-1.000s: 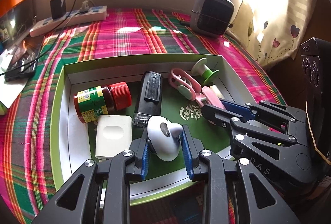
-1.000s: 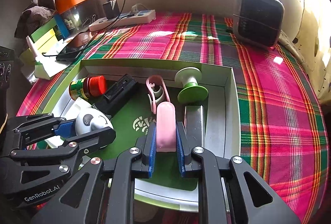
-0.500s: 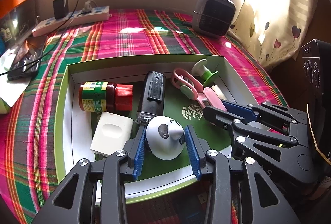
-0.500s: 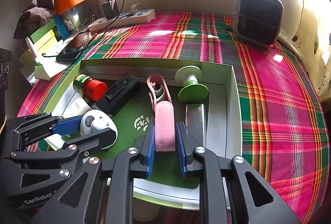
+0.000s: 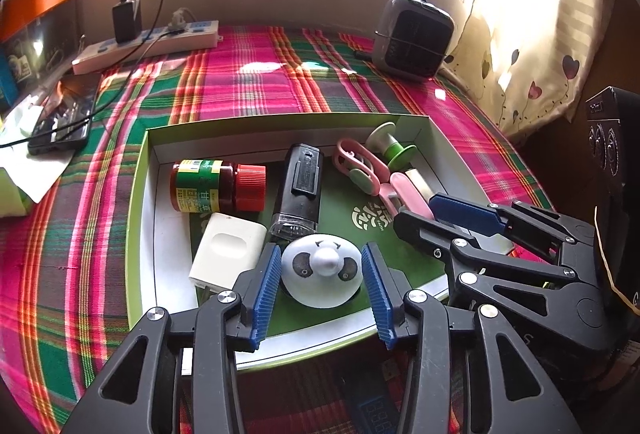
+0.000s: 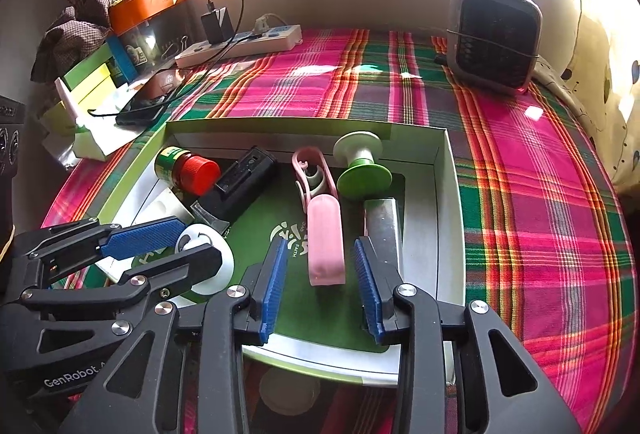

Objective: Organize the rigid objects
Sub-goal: 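Lower the panda ball and pink item into the box and open both tools, then withdraw both open tools from the box toward the remaining items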

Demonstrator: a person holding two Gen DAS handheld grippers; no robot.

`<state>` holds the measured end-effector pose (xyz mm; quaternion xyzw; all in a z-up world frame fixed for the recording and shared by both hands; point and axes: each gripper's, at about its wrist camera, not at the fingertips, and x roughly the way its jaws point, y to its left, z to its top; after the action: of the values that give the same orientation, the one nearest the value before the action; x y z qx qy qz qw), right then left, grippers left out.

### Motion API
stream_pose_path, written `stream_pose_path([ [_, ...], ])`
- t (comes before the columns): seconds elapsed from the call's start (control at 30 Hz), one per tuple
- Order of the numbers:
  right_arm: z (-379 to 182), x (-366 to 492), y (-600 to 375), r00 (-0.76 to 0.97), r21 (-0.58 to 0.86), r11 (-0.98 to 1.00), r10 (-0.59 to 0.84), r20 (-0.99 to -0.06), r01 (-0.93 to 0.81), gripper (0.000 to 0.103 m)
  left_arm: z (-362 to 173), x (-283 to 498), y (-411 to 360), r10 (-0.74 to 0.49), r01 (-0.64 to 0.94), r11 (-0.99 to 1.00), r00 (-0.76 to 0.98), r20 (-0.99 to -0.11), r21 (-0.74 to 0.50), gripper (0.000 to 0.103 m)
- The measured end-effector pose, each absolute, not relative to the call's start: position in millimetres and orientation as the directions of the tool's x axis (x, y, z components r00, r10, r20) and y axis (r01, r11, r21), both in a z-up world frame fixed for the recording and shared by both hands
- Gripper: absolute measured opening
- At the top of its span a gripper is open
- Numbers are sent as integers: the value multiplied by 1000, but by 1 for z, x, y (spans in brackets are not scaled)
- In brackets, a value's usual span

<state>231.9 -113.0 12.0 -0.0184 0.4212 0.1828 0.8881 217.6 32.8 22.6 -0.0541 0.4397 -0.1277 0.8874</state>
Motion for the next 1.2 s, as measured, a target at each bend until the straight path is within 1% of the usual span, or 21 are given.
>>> stream_pose_path([
  [0.3,19,222,-118,595,126,938,306,-743,-324,38,33,204,36,-275,179,961,599,-752,-209,42],
  [0.8,38,182,-136,647,143,947,303,-700,-288,39,42,166,59,-280,141,958,637,-718,-249,42],
  [0.83,38,179,-138,649,145,947,302,-699,-285,39,41,163,61,-277,140,959,639,-717,-246,42],
  [0.97,35,163,-145,651,154,951,296,-699,-267,46,42,153,66,-279,139,958,649,-707,-251,42],
  [1.2,17,149,-143,622,180,953,297,-724,-245,47,45,140,73,-295,155,954,657,-694,-259,42],
])
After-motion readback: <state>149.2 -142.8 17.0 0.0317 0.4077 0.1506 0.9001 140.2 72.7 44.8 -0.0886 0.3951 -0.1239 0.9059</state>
